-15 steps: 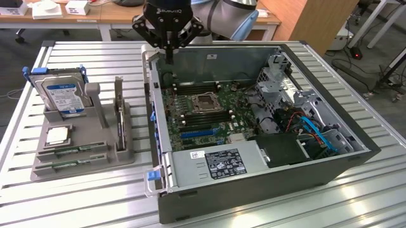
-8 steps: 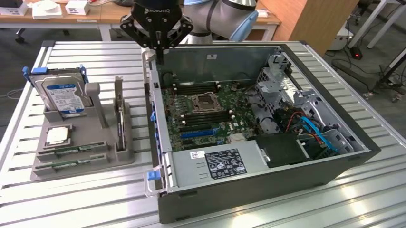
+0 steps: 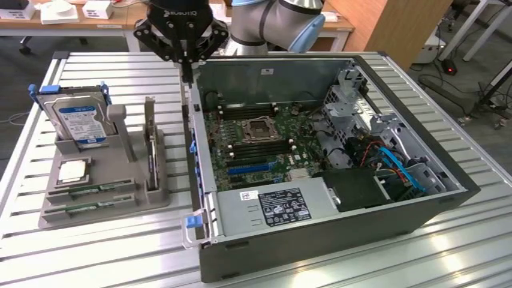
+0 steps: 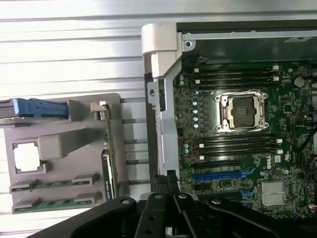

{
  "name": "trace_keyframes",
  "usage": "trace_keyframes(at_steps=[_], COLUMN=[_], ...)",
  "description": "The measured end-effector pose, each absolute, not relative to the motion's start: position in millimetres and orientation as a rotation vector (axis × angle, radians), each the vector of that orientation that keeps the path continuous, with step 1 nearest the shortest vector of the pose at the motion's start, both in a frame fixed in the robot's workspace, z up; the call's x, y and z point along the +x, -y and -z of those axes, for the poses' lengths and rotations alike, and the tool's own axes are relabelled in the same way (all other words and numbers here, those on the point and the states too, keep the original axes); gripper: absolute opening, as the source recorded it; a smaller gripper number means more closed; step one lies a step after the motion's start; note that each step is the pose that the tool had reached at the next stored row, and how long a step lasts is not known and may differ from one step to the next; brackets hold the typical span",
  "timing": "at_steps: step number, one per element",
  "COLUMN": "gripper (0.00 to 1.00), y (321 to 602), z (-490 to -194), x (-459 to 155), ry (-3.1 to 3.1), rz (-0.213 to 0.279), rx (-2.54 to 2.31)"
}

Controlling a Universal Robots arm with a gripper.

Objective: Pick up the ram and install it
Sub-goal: 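Reach for the ram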

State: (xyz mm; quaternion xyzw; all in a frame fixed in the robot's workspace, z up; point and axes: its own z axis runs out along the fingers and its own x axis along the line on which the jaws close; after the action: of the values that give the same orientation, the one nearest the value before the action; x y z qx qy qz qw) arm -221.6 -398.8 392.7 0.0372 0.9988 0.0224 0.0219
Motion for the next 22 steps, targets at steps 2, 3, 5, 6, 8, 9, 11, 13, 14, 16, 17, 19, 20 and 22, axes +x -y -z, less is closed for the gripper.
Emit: trace_keyframes(at_steps=[2, 3, 5, 6, 8, 9, 11, 13, 14, 16, 17, 19, 20, 22], gripper=[0.09, 0.09, 0.09, 0.09, 0.09, 0.09, 0.09, 0.09, 0.09, 0.09, 0.09, 0.09, 0.09, 0.09], y=[398.7, 398.7, 398.5, 398.5, 398.4, 398.4, 398.3, 398.3, 398.3, 398.3, 398.3, 398.3, 398.3, 398.3], z=[-392.6, -392.6, -392.5, -392.5, -392.4, -392.3, -392.3, -392.2, -392.2, -392.1, -392.1, -392.2, -392.2, -392.1], x=[-226.3, -228.7, -233.8, -236.1, -240.8, -243.4, -249.2, -255.4, -258.3, -263.7, -266.4, -271.8, -274.4, -279.8], ry=[-3.093, -3.092, -3.090, -3.090, -3.088, -3.087, -3.085, -3.084, -3.083, -3.082, -3.082, -3.081, -3.080, -3.079], rz=[-0.070, -0.070, -0.070, -0.070, -0.070, -0.070, -0.070, -0.070, -0.070, -0.070, -0.070, -0.070, -0.070, -0.070], rx=[0.115, 0.115, 0.115, 0.115, 0.115, 0.115, 0.115, 0.115, 0.114, 0.114, 0.114, 0.114, 0.114, 0.114])
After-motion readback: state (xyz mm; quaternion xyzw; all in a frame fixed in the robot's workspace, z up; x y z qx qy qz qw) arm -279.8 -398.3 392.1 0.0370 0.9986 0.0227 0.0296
